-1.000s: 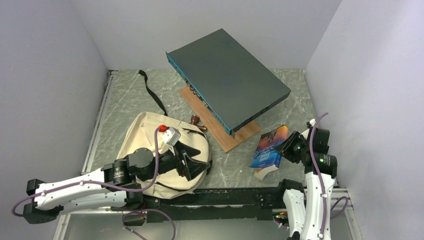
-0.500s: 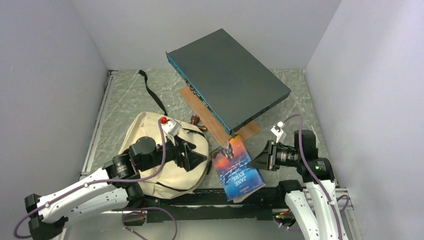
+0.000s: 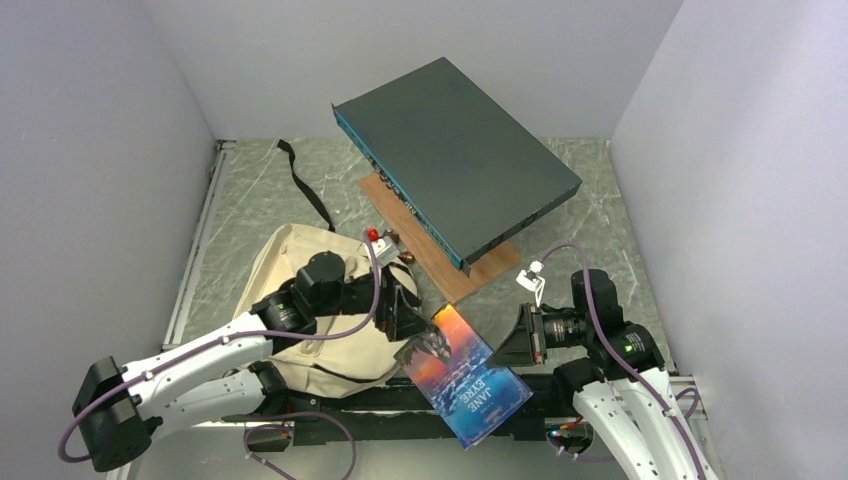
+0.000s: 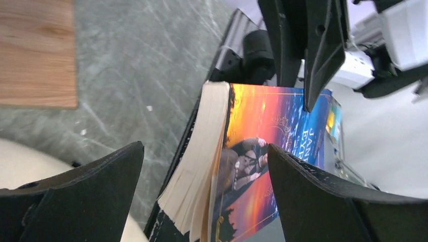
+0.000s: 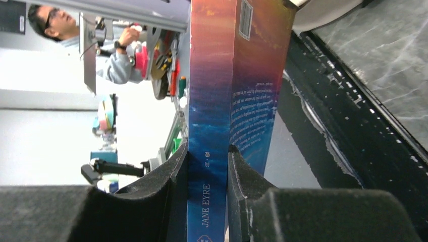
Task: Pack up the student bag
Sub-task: Pick up the book from the center of the board.
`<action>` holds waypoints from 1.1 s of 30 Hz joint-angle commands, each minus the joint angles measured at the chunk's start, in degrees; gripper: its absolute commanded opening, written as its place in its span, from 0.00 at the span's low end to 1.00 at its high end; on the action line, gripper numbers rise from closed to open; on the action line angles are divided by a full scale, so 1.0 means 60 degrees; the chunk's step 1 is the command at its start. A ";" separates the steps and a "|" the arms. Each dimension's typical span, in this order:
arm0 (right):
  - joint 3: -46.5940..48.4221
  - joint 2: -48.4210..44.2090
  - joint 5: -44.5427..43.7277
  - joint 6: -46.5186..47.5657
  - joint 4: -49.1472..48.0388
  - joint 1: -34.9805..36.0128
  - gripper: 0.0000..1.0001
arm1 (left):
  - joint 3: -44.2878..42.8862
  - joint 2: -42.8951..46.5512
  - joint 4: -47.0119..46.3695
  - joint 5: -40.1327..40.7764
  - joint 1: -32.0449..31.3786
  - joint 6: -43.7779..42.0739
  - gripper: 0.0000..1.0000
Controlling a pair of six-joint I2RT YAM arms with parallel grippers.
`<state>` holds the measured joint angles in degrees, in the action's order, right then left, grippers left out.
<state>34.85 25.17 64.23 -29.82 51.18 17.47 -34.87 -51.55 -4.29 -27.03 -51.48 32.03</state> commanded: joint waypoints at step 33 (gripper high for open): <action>-0.0613 -0.0175 -0.0266 -0.1867 -0.3225 0.0881 0.46 | 0.1542 -0.1879 -0.7428 -0.4466 0.1834 0.4694 0.00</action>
<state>31.16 24.80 62.57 -34.50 38.06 22.68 -26.52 -68.82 -44.69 -57.41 -44.64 56.75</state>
